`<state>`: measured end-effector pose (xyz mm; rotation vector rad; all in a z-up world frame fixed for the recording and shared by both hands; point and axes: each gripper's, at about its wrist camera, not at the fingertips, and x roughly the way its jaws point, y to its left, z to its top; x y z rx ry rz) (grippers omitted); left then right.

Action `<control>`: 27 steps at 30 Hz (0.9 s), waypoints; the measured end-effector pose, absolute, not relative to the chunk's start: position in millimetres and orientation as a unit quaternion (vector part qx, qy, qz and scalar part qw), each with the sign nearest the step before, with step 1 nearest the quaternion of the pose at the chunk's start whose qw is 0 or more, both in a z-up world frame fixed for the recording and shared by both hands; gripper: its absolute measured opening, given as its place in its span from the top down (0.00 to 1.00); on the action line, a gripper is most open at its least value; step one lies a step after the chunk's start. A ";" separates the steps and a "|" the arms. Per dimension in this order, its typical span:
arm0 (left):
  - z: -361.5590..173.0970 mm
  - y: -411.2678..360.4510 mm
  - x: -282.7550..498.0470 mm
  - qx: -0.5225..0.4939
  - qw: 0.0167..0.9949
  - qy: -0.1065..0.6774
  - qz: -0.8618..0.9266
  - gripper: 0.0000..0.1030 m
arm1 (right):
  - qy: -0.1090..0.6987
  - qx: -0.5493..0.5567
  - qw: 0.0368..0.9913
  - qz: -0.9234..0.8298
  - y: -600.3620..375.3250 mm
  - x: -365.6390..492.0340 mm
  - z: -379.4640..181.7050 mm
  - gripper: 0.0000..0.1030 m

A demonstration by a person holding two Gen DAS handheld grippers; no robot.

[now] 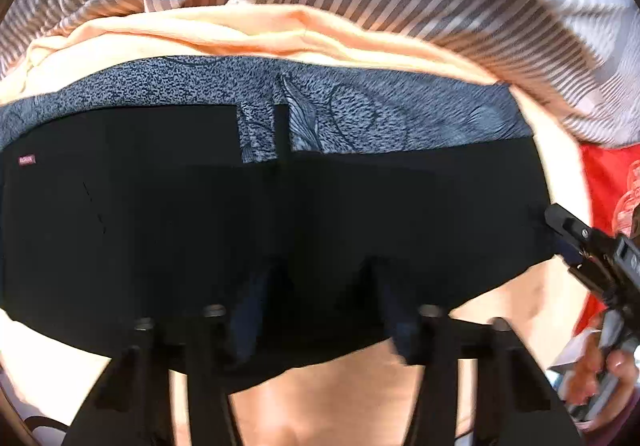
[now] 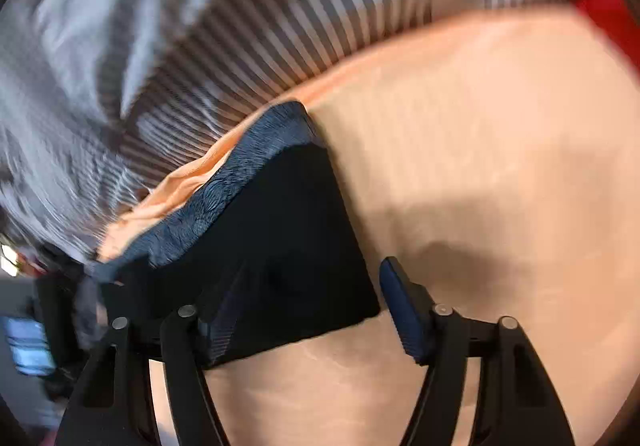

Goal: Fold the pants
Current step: 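Lower the folded leg onto the trousers and open the right gripper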

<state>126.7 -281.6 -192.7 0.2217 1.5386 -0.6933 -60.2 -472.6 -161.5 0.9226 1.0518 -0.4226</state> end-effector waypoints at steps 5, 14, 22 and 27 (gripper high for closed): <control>-199.3 -283.7 113.3 0.159 0.660 0.664 -0.315 0.67 | 0.492 0.393 0.753 -0.191 -451.7 -72.7 -157.4 0.65; -154.7 -276.3 115.5 0.149 0.717 0.613 -0.296 0.67 | 0.494 0.340 0.771 -0.212 -459.1 -47.7 -117.9 0.58; -162.9 -326.2 142.4 0.135 0.727 0.607 -0.291 0.67 | 0.537 0.311 0.768 -0.157 -489.7 43.3 -143.3 0.92; -210.9 -317.5 120.7 0.154 0.713 0.632 -0.263 0.64 | 0.570 0.259 0.764 -0.157 -482.7 42.3 -175.7 0.99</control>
